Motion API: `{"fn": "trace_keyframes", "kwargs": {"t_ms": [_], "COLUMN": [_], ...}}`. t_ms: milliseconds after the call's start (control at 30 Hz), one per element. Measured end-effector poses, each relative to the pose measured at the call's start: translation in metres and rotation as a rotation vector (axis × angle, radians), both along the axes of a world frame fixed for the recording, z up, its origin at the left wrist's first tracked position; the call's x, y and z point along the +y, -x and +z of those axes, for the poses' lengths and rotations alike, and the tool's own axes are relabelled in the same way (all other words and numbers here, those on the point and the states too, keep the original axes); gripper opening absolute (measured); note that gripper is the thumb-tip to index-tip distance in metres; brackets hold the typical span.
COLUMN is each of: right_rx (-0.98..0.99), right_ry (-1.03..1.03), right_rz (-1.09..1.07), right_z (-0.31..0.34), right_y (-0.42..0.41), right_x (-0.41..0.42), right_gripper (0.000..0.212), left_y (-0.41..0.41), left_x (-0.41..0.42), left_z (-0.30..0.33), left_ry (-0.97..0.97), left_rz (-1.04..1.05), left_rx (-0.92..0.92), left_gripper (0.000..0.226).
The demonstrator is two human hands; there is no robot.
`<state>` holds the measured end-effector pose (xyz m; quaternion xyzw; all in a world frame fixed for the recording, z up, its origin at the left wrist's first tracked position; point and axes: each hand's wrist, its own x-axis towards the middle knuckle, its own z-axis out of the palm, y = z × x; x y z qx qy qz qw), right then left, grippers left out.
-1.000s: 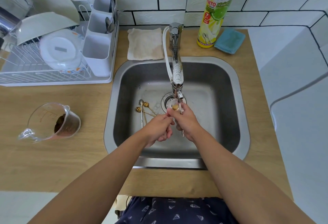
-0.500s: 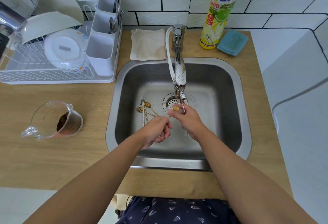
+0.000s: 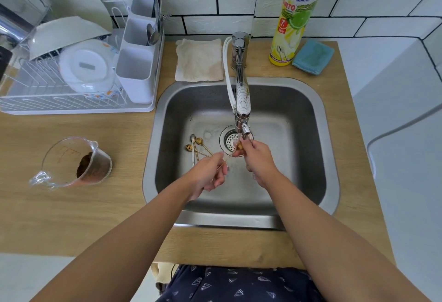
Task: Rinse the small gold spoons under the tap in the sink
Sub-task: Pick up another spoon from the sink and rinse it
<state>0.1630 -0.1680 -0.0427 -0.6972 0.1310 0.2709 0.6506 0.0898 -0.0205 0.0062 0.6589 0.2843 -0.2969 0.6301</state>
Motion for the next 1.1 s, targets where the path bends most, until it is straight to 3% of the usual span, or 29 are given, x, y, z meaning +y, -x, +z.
{"fn": "trace_keyframes", "kwargs": {"t_ms": [67, 167, 200, 267, 333, 433, 500, 567, 667, 767, 867, 967, 1100], "right_rx": [0.031, -0.025, -0.047, -0.064, -0.086, -0.077, -0.024, 0.028, -0.013, -0.095, -0.147, -0.15, -0.093], "right_ry": [-0.059, -0.075, -0.082, -0.05, -0.005, 0.024, 0.043, 0.018, 0.043, 0.143, 0.175, 0.103, 0.027], "right_rz": [-0.025, 0.062, 0.084, 0.088, 0.084, 0.074, 0.107, 0.101, 0.114, 0.182, 0.147, 0.148, 0.124], "right_z": [-0.001, 0.0, -0.003, -0.003, -0.004, -0.001, -0.001, -0.001, 0.0, 0.003, -0.001, 0.003, 0.003], "right_y": [0.002, 0.006, 0.008, 0.008, 0.006, 0.003, 0.003, 0.003, 0.005, 0.008, 0.0, 0.0, 0.006], "right_x": [0.0, -0.002, -0.002, -0.001, 0.001, 0.002, 0.004, 0.005, 0.008, 0.008, 0.007, 0.007, 0.003], "right_gripper": [0.036, 0.015, 0.022, 0.04, 0.033, 0.007, 0.023, 0.031, 0.021, 0.044, 0.028, 0.025, 0.025], "left_y": [-0.001, 0.0, 0.001, 0.003, 0.007, 0.011, 0.012, 0.01, 0.008, 0.011, 0.015, 0.013, 0.009], "left_x": [0.001, 0.003, 0.004, 0.003, 0.002, 0.002, 0.001, -0.001, -0.002, 0.0, 0.0, -0.001, 0.005], "left_z": [-0.002, -0.008, -0.01, -0.012, -0.013, -0.014, -0.014, -0.013, -0.011, -0.011, -0.012, -0.007, 0.002], "left_ry": [-0.102, -0.261, -0.297, -0.318, -0.288, -0.315, -0.331, -0.284, -0.271, -0.293, -0.252, -0.14, 0.15], "left_rz": [-0.012, -0.057, -0.087, -0.146, -0.146, -0.131, -0.135, -0.112, -0.12, -0.16, -0.147, -0.095, -0.027], "left_rx": [-0.021, -0.095, -0.125, -0.174, -0.201, -0.236, -0.247, -0.24, -0.241, -0.269, -0.262, -0.191, -0.081], "left_gripper": [0.044, 0.039, 0.039, 0.039, 0.035, 0.028, 0.022, 0.016, 0.014, 0.014, 0.014, 0.017, 0.013]}}
